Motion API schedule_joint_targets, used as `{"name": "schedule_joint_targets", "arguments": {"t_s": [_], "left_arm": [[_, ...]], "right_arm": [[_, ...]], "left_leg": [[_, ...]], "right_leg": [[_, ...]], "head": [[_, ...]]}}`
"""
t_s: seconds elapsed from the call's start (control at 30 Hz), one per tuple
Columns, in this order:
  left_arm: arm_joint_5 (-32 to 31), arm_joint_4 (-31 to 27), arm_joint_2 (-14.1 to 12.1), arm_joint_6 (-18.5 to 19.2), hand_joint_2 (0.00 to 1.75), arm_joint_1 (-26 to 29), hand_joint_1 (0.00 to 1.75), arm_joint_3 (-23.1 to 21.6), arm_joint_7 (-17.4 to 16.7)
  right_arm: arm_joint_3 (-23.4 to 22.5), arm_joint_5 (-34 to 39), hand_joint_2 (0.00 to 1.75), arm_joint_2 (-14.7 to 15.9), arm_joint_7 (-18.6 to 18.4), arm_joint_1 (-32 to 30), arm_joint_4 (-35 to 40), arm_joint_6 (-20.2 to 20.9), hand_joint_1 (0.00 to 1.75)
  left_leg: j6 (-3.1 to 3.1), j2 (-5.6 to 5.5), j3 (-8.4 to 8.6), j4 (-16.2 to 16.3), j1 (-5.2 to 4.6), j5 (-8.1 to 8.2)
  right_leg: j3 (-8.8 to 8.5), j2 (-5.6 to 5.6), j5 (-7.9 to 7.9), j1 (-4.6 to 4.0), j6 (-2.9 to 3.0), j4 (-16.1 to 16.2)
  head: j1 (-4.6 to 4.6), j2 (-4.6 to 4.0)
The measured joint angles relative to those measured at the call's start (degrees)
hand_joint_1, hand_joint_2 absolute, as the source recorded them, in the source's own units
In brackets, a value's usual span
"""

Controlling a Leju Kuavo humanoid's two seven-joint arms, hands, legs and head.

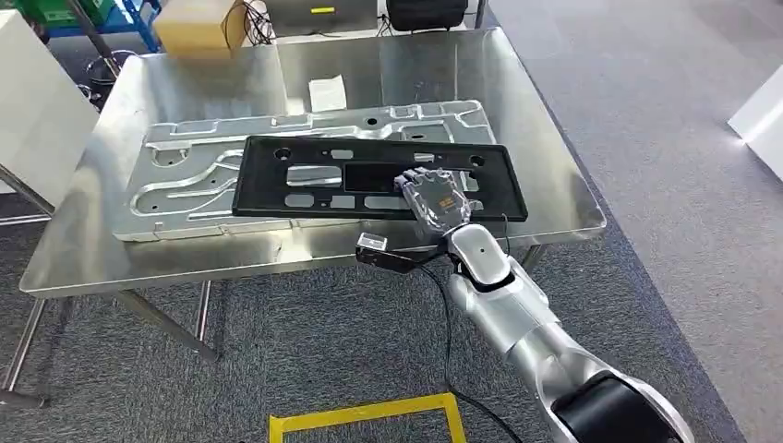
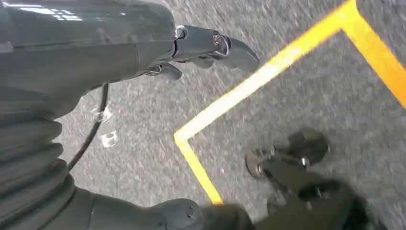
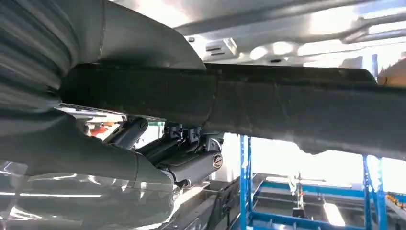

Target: Take the parts from the cabinet and place them on the table.

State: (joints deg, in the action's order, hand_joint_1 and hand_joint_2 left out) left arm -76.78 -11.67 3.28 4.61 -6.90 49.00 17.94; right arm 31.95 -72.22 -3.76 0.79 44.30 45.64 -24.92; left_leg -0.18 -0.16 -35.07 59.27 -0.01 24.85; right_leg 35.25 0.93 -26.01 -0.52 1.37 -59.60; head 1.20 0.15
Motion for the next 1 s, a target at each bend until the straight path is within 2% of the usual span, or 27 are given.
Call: {"name": "schedule_joint_targets", "arguments": {"t_s": [0.23,0.47,0.5,0.53,0.57,0.6,0.63,0.7,0.73,0.77,0.8,0.83,0.9,0.93,0.97,1.0], "left_arm": [[0.00,0.00,0.00,0.02,1.75,-0.03,0.00,0.00,-0.02],[0.09,0.00,0.00,0.02,1.75,-0.05,0.00,0.00,-0.04],[0.46,0.00,0.00,0.02,1.75,-0.04,0.00,0.00,-0.09],[0.65,0.00,-0.11,0.02,1.75,-0.05,0.00,0.07,-0.15],[0.74,0.00,-0.13,0.02,1.75,-0.08,0.00,0.11,-0.22],[0.79,0.00,0.00,0.07,1.75,0.00,0.00,0.11,-0.24],[0.83,0.00,0.00,0.09,1.75,-0.03,0.00,0.13,-0.24],[0.87,0.00,0.00,0.11,1.75,-0.08,0.00,0.13,-0.24],[0.87,0.00,0.00,0.11,1.75,-0.06,0.00,0.13,-0.24],[0.87,0.00,0.00,0.11,1.75,0.00,0.00,0.15,-0.24],[0.87,0.00,0.00,0.11,1.75,0.08,0.00,0.17,-0.24],[0.87,0.00,0.00,0.11,1.75,0.12,0.00,0.17,-0.24],[0.87,0.00,0.00,0.11,1.75,0.04,0.00,0.17,-0.24],[0.87,-0.02,-0.19,0.11,1.75,0.02,0.00,0.20,-0.24],[0.87,-0.02,-0.26,0.09,1.75,-0.23,0.00,0.20,-0.24],[0.87,-0.04,-0.26,0.11,1.75,-0.15,0.00,0.20,-0.24]], "right_arm": [[0.00,-0.02,1.75,0.02,0.00,0.00,-0.46,0.00,1.75],[0.20,-0.15,1.75,0.02,0.09,-0.10,-0.83,0.02,1.75],[0.22,-0.20,1.75,0.00,0.09,-0.13,-0.94,0.00,1.75],[0.24,-0.22,1.75,0.00,0.15,-0.16,-0.96,0.00,1.75],[0.26,-0.28,1.75,0.00,0.18,-0.18,-0.96,-0.02,1.75],[0.28,-0.37,1.75,0.04,0.22,-0.32,-0.98,-0.04,1.75],[0.33,-0.42,1.75,0.04,0.26,-0.28,-1.01,-0.11,1.75],[0.46,-0.61,1.75,0.04,0.42,-0.34,-1.11,-0.11,1.75],[0.57,-0.70,1.75,0.04,0.42,-0.63,-1.29,-0.09,1.75],[0.63,-0.81,1.75,0.09,0.42,-0.95,-1.51,-0.09,1.75],[0.72,-0.92,1.75,0.11,0.42,-1.26,-1.73,-0.07,1.75],[0.79,-1.07,1.75,0.11,0.42,-1.40,-1.86,-0.04,1.75],[0.96,-1.27,1.75,0.09,0.42,-1.38,-1.90,-0.02,1.75],[1.03,-1.31,1.75,0.09,0.42,-1.34,-2.01,-0.02,1.75],[1.14,-1.40,1.75,-0.09,0.42,-1.36,-2.01,-0.02,1.75],[1.18,-1.46,1.75,-0.04,0.42,-1.58,-2.16,0.00,1.75]], "left_leg": [[0.35,-0.01,-0.07,0.00,-0.05,-0.08],[0.42,-0.01,-0.08,0.01,-0.04,-0.13],[0.62,-0.04,-0.19,0.26,-0.22,-0.01],[1.51,-0.07,-0.04,-0.15,-0.41,0.09],[1.92,0.06,0.52,-1.17,-0.38,-0.26],[2.09,0.33,1.74,-2.91,0.50,-1.11],[2.34,0.32,2.31,-3.81,0.52,-1.30],[2.32,0.50,2.57,-3.97,0.65,-1.40],[2.15,0.50,2.66,-3.95,0.75,-1.17],[1.94,0.49,2.73,-3.88,0.88,-1.02],[1.49,0.45,2.88,-3.68,1.18,-0.71],[1.02,0.43,3.02,-3.34,1.53,-0.32],[-0.16,0.41,3.17,-1.88,2.39,0.96],[-0.95,0.34,2.84,-1.33,2.28,1.63],[-1.66,0.36,2.71,-0.49,2.08,2.14],[-1.95,0.34,2.89,-0.79,2.07,2.15]], "right_leg": [[-0.14,-0.01,0.29,0.17,-0.50,0.43],[-0.14,-0.01,0.38,0.26,-0.64,0.46],[-0.21,0.00,0.56,0.49,-0.88,0.82],[-0.39,-0.01,0.62,0.57,-1.45,1.22],[-0.75,0.04,0.80,0.38,-1.73,1.77],[-0.97,-0.19,0.66,0.32,-1.79,1.41],[-0.26,-0.25,-0.40,0.19,-2.01,-0.17],[3.86,-0.24,-4.23,0.74,-2.52,-8.04],[6.17,-0.27,-5.60,1.22,-2.89,-12.01],[7.71,-0.32,-5.75,1.64,-3.27,-14.19],[7.89,-0.43,-4.50,2.09,-3.70,-13.65],[6.79,-0.60,-2.29,2.47,-4.12,-10.79],[2.13,-1.24,3.06,3.34,-5.16,-1.04],[1.63,-1.05,1.51,3.04,-5.28,-0.18],[1.69,-0.48,1.58,2.94,-3.97,0.16],[1.81,-0.53,1.21,2.79,-3.20,-0.26]], "head": [[0.00,0.02],[0.00,0.02],[0.00,0.02],[-0.07,0.00],[-0.09,0.02],[-0.02,0.02],[0.20,0.02],[0.26,0.02],[0.24,0.00],[0.22,0.02],[0.26,0.00],[0.22,0.02],[0.31,0.00],[0.39,0.02],[0.55,0.02],[0.15,0.02]]}}
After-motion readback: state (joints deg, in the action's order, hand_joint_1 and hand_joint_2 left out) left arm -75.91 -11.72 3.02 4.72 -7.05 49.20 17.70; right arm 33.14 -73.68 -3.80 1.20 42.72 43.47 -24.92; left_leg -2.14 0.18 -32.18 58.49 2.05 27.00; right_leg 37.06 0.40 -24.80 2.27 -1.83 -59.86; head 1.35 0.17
